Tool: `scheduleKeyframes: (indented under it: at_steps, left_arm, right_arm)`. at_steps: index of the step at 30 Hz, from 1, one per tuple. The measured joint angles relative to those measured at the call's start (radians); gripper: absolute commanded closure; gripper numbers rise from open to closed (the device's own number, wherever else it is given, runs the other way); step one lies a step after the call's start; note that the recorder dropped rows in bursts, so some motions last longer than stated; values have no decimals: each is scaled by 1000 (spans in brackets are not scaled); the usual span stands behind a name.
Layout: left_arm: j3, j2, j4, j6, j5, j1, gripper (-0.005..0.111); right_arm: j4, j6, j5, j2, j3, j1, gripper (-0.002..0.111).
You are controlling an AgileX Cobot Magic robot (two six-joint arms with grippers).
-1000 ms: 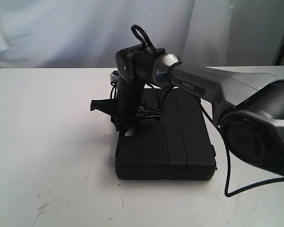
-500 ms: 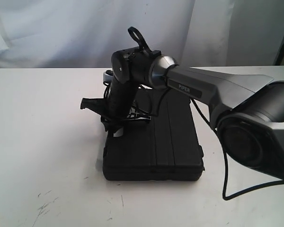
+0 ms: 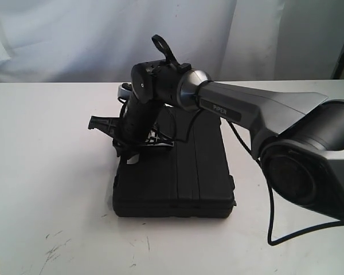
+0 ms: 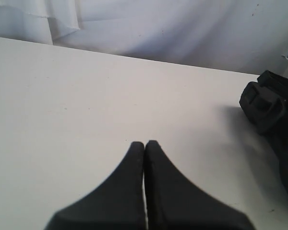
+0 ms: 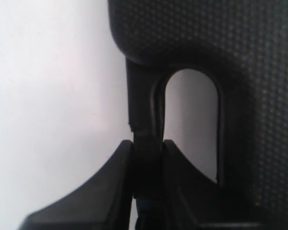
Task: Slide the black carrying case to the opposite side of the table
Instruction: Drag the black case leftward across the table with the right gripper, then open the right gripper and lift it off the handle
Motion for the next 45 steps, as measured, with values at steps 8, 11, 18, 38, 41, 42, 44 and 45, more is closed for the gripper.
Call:
scheduleKeyframes:
  at_steps: [8, 11, 18, 38, 41, 42, 44, 45]
  left_arm:
    - [0, 0, 0, 0, 0, 0, 107]
    - [0, 0, 0, 0, 0, 0, 107]
    - [0, 0, 0, 0, 0, 0, 107]
    - [0, 0, 0, 0, 0, 0, 107]
    - [0, 0, 0, 0, 0, 0, 107]
    - [0, 0, 0, 0, 0, 0, 107]
    - [0, 0, 0, 0, 0, 0, 107]
    - [0, 0, 0, 0, 0, 0, 107]
  right_arm:
    - [18, 0, -28, 0, 0, 0, 104]
    - [18, 0, -28, 0, 0, 0, 99]
    - [18, 0, -30, 0, 0, 0, 78]
    - [24, -81, -29, -100, -11, -10, 79]
    - [24, -153, -22, -143, -11, -31, 97]
    - [24, -174, -11, -156, -13, -40, 107]
    - [22, -224, 24, -178, -12, -63, 108]
    - [20, -249, 42, -186, -12, -74, 108]
